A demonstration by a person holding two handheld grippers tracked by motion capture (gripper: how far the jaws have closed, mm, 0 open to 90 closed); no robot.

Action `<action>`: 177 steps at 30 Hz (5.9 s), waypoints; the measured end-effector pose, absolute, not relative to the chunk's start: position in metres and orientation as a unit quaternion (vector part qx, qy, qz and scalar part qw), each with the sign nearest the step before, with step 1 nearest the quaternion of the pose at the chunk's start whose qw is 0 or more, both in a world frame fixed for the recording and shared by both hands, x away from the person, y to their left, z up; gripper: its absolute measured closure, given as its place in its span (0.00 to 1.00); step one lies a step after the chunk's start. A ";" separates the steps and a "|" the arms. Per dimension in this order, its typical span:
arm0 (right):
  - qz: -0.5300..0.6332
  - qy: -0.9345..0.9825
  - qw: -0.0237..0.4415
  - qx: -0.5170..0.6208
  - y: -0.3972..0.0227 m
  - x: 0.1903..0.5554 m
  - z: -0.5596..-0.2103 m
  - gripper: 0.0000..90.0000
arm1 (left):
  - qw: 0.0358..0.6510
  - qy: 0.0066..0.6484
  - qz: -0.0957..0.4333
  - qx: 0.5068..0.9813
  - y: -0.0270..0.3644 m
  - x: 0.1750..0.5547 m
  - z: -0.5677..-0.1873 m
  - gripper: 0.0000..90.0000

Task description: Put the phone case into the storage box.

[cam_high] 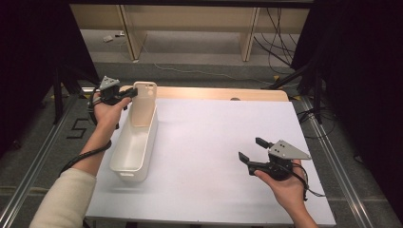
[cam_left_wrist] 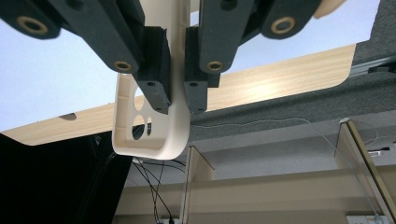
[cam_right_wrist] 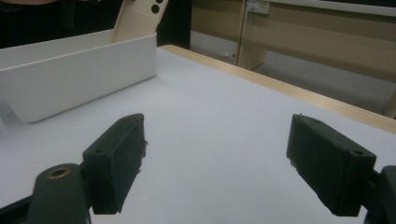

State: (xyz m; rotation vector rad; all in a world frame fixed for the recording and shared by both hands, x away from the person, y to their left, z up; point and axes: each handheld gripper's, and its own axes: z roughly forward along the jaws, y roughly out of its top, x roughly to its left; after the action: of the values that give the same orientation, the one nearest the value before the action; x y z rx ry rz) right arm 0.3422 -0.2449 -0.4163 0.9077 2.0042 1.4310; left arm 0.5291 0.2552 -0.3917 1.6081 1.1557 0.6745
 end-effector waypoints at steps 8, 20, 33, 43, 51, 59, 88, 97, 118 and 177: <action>0.526 0.739 0.254 0.335 -0.245 0.342 -0.417 0.23 | 0.497 0.481 0.277 0.667 0.255 0.530 -0.395 0.91; 0.525 0.742 0.248 0.334 -0.245 0.342 -0.416 0.23 | 0.494 0.484 0.275 0.668 0.256 0.531 -0.398 0.91; 0.525 0.743 0.248 0.334 -0.245 0.342 -0.416 0.23 | 0.491 0.487 0.271 0.669 0.259 0.531 -0.403 0.91; 0.525 0.743 0.249 0.334 -0.245 0.342 -0.416 0.23 | 0.490 0.488 0.271 0.670 0.260 0.531 -0.405 0.91; 0.526 0.741 0.258 0.328 -0.245 0.343 -0.416 0.23 | 0.491 0.488 0.270 0.669 0.260 0.529 -0.407 0.91; 0.525 0.743 0.251 0.332 -0.245 0.343 -0.417 0.23 | 0.490 0.490 0.268 0.669 0.262 0.528 -0.410 0.91; 0.522 0.745 0.247 0.334 -0.244 0.342 -0.417 0.23 | 0.484 0.497 0.263 0.670 0.266 0.527 -0.415 0.90; 0.528 0.739 0.258 0.330 -0.244 0.344 -0.418 0.23 | 0.476 0.502 0.264 0.672 0.267 0.527 -0.415 0.89; 0.522 0.745 0.244 0.338 -0.244 0.343 -0.417 0.23 | 0.453 0.523 0.254 0.676 0.271 0.525 -0.416 0.65; 0.512 0.749 0.254 0.335 -0.246 0.343 -0.415 0.21 | 0.497 0.475 0.248 0.682 0.259 0.446 -0.388 0.00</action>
State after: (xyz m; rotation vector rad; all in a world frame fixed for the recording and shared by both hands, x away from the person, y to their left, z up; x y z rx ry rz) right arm 0.3426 -0.2464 -0.4153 0.9112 2.0351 1.3924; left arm 0.4460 0.2586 -0.3882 1.6519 1.1503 0.6016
